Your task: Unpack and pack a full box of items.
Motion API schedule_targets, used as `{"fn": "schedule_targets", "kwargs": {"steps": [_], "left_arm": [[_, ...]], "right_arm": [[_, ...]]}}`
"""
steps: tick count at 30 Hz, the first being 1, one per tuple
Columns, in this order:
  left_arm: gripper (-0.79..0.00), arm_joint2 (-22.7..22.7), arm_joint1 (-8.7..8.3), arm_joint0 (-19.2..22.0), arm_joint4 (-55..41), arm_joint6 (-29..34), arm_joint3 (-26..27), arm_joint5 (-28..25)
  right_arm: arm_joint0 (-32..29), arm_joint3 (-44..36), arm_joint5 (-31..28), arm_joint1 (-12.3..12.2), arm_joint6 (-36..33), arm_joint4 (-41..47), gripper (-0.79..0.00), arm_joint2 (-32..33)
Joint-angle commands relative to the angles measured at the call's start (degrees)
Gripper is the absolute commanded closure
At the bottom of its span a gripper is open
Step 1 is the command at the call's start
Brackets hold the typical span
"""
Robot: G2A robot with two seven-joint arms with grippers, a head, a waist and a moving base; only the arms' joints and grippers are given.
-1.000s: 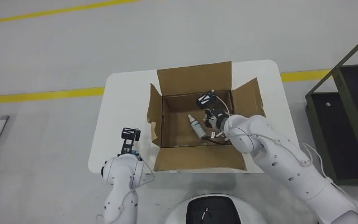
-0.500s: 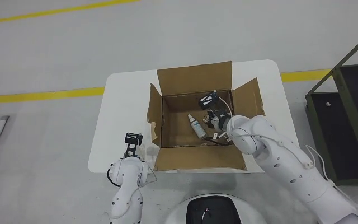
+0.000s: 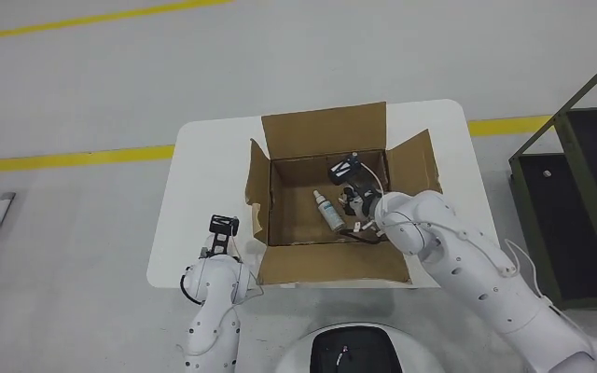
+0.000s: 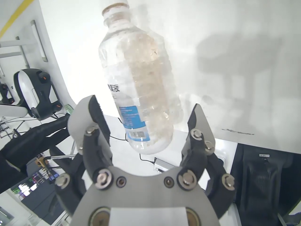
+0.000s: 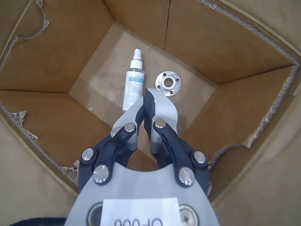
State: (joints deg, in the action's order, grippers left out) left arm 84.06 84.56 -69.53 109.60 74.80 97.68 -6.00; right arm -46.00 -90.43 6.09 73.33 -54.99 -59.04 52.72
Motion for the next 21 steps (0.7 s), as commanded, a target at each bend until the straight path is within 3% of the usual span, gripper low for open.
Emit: {"fn": "schedule_targets", "kwargs": {"steps": [1,7,16,21], "left_arm": [[-0.785,-0.2,0.00,0.1,0.2,-0.1,1.0,-0.1],[-0.785,0.0,0.04,0.4,-0.4,1.3,4.0,-0.2],[-0.785,0.0,0.03,0.4,-0.3,1.4,4.4,-0.3],[-0.785,0.0,0.03,0.4,-0.3,1.4,4.4,-0.3]], "right_arm": [[0.7,-0.1,-0.4,0.2,0.0,-1.2,-0.077,-0.7],[4.9,1.8,0.0,1.7,-3.1,-6.6,0.000,-6.0],[12.3,8.2,7.8,6.4,-10.9,-12.1,0.000,-15.8],[12.4,8.6,8.1,6.6,-11.0,-12.3,0.000,-16.0]]}}
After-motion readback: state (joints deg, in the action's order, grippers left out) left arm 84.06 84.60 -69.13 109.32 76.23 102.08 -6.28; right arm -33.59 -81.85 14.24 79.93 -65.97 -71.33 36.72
